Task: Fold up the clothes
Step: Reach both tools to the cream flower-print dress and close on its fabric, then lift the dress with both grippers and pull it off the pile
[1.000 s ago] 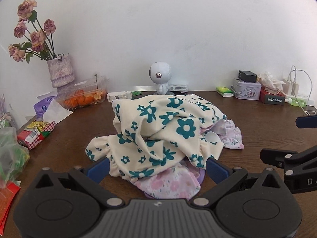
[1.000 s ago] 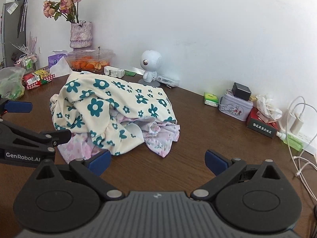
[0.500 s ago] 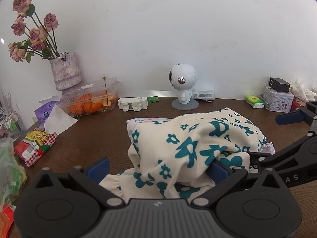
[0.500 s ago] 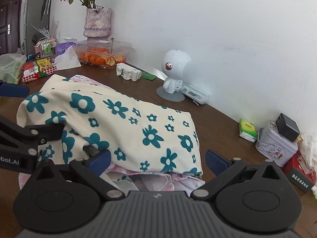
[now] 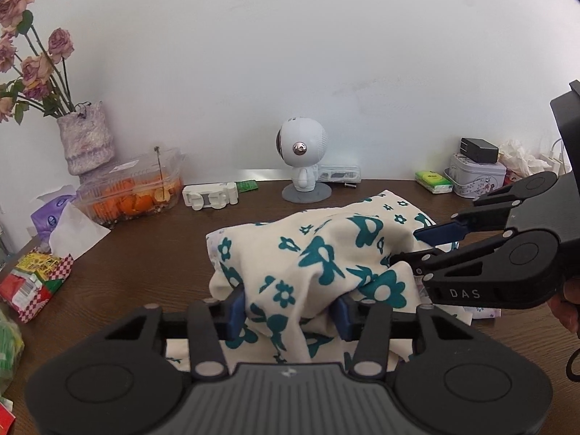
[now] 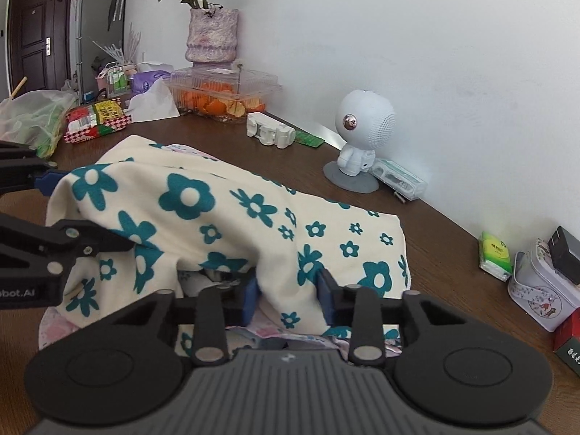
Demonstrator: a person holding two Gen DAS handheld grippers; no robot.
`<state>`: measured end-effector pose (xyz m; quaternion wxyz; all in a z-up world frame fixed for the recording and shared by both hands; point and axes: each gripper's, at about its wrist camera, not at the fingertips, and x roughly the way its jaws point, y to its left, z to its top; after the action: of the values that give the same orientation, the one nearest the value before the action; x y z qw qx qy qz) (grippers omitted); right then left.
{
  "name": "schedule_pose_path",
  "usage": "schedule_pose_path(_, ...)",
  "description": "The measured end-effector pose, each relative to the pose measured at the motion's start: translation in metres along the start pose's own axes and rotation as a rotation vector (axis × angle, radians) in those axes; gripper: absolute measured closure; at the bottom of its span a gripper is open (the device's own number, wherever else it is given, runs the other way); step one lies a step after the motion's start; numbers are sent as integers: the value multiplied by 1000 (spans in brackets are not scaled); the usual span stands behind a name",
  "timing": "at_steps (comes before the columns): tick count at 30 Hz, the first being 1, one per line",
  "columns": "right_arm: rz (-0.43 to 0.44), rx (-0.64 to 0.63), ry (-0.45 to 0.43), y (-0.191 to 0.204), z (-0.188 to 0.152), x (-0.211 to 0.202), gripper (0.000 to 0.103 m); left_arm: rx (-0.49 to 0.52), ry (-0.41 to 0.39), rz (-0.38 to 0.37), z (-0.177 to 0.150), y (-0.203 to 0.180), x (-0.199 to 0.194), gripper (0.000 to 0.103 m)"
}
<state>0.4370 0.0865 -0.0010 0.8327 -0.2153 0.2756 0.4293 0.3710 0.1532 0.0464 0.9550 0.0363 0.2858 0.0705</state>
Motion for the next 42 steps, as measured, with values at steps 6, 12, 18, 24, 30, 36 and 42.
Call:
schedule_pose_path(6, 5, -35, -5, 6, 3, -13, 94, -32, 5, -58, 2, 10, -4, 83)
schedule_pose_path(12, -31, -75, -45, 13, 9, -32, 96, -42, -3, -76, 6, 16, -13, 87)
schedule_pose_path(18, -79, -70, -114, 11, 27, -67, 96, -29, -65, -87, 28, 16, -38, 89)
schedule_pose_path(24, -153, -74, -214, 11, 57, -122, 96, 14, -167, -86, 71, 12, -79, 90)
schedule_pose_path(30, -216, -53, -229, 6, 69, -201, 96, 134, -223, -159, 102, -11, -144, 90)
schedule_pose_path(36, -234, 14, -117, -4, 53, -293, 96, 320, -164, -271, 111, -60, -205, 90)
schedule_pose_path(42, -303, 39, 29, 8, 7, -365, 96, 504, -87, -377, 90, -115, -243, 90)
